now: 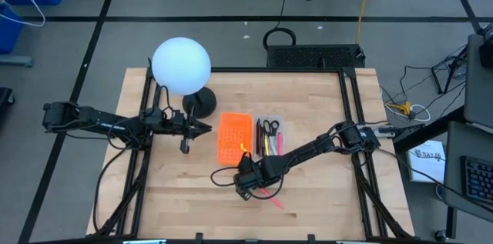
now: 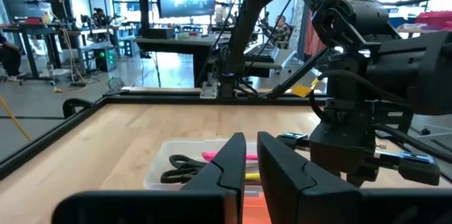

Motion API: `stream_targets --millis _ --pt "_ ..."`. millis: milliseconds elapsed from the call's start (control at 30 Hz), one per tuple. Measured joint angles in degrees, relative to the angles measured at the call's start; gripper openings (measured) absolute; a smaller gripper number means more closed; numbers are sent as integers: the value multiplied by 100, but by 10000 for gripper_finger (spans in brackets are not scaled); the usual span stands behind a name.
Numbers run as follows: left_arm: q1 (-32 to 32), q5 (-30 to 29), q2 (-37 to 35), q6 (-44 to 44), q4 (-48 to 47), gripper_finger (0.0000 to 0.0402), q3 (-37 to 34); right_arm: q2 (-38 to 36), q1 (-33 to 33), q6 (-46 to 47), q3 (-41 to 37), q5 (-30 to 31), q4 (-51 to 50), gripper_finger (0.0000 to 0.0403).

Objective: Pick & place school supplies into a supply box
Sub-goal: Put the pink pencil into the orange supply box

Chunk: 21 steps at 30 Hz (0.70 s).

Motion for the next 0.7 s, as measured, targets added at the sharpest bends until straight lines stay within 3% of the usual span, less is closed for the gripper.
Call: stream_targets --millis 333,500,700 --pt "-1 2 0 -37 -7 47 0 -177 -37 -97 -25 -214 118 24" --pt "-2 9 0 -37 -9 47 0 -732 21 -246 -48 -509 325 11" --pt "0 9 0 -64 -23 47 0 -1474 63 -250 -37 -118 409 12"
